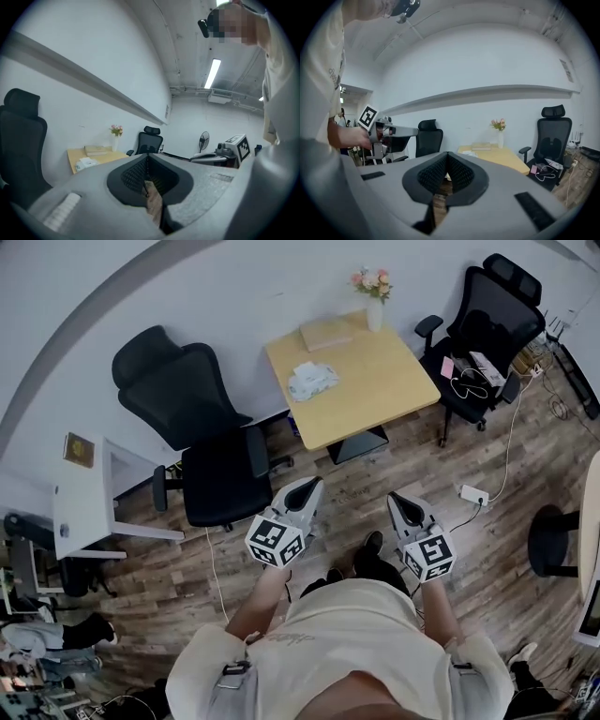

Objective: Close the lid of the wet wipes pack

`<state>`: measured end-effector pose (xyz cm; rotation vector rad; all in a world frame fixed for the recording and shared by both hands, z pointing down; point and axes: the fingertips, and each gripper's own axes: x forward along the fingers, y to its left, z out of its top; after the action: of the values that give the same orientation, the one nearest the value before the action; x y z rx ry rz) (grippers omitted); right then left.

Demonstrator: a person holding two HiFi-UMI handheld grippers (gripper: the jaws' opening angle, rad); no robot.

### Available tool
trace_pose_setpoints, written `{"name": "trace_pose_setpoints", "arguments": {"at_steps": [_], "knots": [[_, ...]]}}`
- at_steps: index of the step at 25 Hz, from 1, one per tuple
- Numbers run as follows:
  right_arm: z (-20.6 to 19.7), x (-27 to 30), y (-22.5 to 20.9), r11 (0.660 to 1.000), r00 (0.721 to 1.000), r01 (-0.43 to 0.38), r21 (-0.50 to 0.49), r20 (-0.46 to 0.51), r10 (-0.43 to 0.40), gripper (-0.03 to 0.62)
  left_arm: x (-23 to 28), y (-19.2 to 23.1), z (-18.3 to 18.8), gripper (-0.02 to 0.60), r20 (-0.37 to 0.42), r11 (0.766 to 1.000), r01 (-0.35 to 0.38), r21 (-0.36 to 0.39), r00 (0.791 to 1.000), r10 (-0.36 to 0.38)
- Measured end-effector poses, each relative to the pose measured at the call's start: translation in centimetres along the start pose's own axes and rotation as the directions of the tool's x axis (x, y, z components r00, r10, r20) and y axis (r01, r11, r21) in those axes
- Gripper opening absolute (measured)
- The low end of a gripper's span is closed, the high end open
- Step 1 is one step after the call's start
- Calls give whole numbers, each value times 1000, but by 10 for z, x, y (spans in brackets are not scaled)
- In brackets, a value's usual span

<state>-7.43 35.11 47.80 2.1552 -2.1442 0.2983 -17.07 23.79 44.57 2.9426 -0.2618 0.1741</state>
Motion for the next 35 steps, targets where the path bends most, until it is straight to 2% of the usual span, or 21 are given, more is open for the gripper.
{"name": "trace_pose_setpoints", "arguments": {"at_steps": [5, 13, 19, 23, 29, 35], "knots": [[2, 21, -54, 999, 999, -43, -13, -11, 43, 2, 50, 2, 26, 18, 26, 999, -36, 40, 999, 35], [1, 47, -112, 990, 990, -136, -30, -41, 135, 2, 114, 6, 21, 18, -10, 995, -98, 29, 995, 98], [-6, 53, -131, 988, 987, -154, 18, -34, 154, 2, 132, 6, 17, 18, -55, 991, -119, 55, 991, 122], [-4, 67, -134, 986, 986, -165, 24, -30, 166, 2, 137, 20, 12, 18, -76, 990, -133, 46, 988, 137], [-7, 80, -140, 987, 986, -158, 21, -48, 159, 2, 155, 37, 7, 18, -75, 992, -123, 30, 989, 125], [4, 109, -164, 991, 989, -133, 5, -70, 133, 2, 185, 70, 13, 18, -52, 993, -114, 21, 992, 115]]}}
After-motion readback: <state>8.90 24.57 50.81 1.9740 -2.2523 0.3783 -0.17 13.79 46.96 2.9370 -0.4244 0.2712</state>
